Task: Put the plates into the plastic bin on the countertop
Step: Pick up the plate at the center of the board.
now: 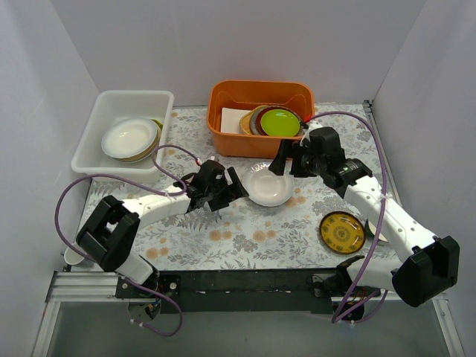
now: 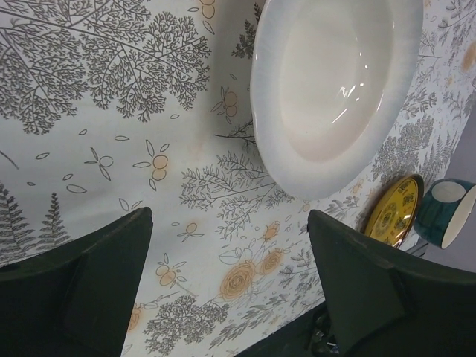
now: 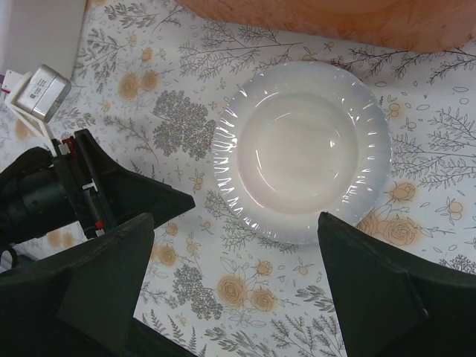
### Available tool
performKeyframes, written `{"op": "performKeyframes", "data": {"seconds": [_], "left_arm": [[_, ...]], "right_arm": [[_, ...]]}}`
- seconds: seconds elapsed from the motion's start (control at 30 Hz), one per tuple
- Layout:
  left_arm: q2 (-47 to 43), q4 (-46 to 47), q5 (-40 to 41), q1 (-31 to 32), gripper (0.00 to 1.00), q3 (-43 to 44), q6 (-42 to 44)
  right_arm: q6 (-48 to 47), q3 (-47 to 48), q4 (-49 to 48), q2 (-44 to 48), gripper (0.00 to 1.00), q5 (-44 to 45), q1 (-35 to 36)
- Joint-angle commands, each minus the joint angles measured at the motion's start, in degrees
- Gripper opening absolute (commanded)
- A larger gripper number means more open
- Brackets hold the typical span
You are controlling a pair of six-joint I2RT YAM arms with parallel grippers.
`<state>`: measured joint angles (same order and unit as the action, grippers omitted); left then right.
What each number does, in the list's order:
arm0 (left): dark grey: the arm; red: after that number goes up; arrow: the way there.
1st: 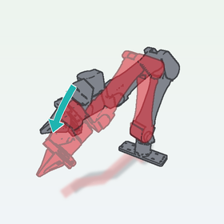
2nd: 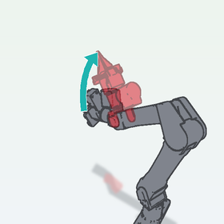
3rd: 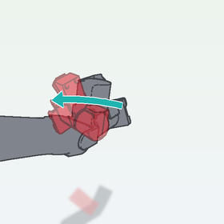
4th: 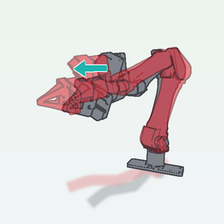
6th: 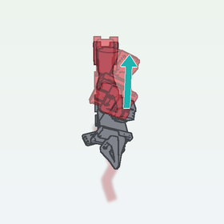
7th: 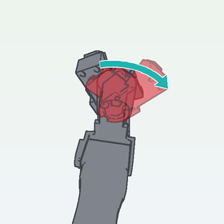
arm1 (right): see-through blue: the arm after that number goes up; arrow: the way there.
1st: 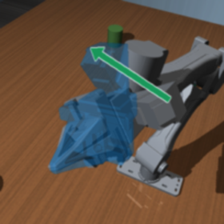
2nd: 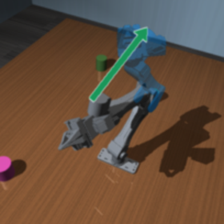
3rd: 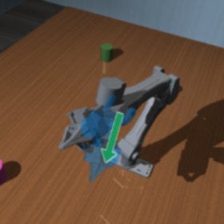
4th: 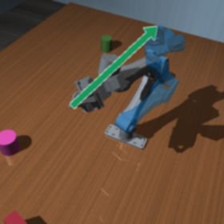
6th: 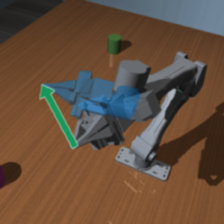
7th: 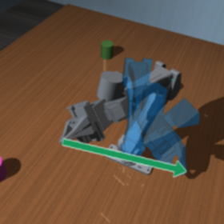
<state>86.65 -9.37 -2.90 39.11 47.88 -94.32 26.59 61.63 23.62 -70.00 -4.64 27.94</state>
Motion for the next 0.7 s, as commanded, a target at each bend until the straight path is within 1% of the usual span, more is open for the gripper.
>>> {"op": "performKeyframes", "data": {"seconds": [0.0,0.17,0.53,0.67], "left_arm": [[1.8,6.3,0.5,0.7,0.82,-1.9,-2.8],[3.9,12.5,-0.2,0.8,0.74,-2.9,-4.7],[9.5,19.9,-2.6,0.8,0.68,-3.1,-7.7],[10.3,24.0,-2.6,0.8,0.63,-4.8,-9.3]], "right_arm": [[-0.7,-0.9,-1.7,2.0,0.98,-0.9,-0.8],[-1.0,-1.2,-1.7,2.2,0.98,-1.2,-1.1],[-1.6,-1.3,-1.5,2.3,0.98,-0.7,-1.6],[-1.9,-1.2,-1.4,2.4,0.98,-0.9,-1.8]]}}
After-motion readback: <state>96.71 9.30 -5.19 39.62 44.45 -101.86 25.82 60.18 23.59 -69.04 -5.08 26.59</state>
